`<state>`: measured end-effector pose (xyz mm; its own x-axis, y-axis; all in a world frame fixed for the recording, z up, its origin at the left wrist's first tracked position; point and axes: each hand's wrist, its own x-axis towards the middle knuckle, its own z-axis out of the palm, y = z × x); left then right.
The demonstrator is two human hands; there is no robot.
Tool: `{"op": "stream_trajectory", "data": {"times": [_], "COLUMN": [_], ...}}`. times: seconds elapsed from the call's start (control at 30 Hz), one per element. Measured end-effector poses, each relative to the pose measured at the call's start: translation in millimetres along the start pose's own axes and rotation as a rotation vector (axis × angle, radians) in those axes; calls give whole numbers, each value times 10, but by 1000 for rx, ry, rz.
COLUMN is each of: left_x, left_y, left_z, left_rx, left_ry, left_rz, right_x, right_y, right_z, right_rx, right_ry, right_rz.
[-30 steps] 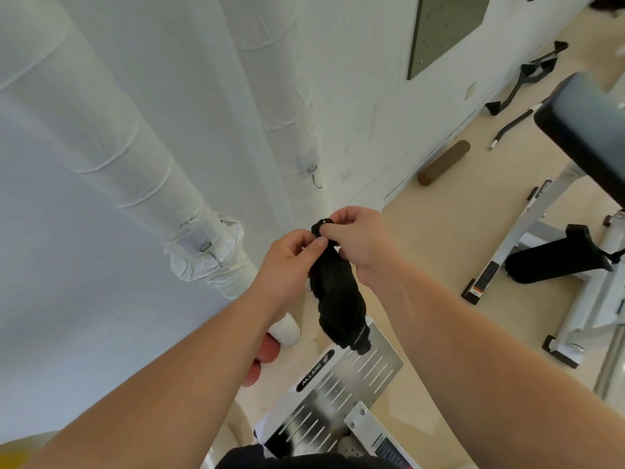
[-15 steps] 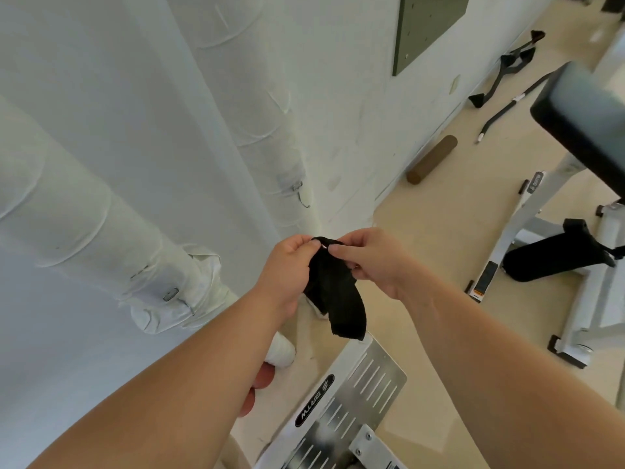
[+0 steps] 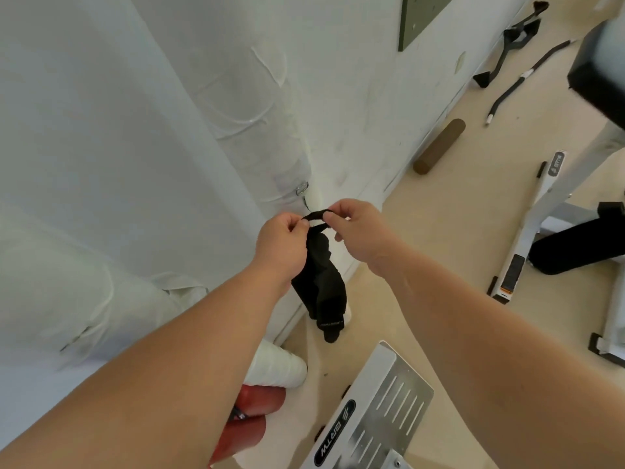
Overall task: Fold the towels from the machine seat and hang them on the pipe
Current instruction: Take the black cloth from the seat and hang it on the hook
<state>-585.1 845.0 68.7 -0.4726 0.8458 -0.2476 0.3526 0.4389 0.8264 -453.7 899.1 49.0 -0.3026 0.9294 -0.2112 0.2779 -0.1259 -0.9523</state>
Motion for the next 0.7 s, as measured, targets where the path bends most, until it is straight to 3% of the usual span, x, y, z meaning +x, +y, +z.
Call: {"op": "stream_trajectory", "data": {"times": [0.2, 0.43, 0.57, 0.7], "left_x": [211, 236, 202, 123], "left_y": [-69, -120, -224, -464], "left_z": [237, 344, 409, 410], "left_rx": [-64, -23, -95, -151], "left_ry": [243, 335, 309, 151], "left_rz": [26, -8, 11, 62], "right_x": [240, 439, 467, 366], "right_y": [96, 232, 259, 402], "right_z": [162, 214, 241, 236], "right_rx": [-50, -74, -51, -29], "right_ry": [149, 118, 90, -19], "right_rz": [-180, -122, -105, -70]}}
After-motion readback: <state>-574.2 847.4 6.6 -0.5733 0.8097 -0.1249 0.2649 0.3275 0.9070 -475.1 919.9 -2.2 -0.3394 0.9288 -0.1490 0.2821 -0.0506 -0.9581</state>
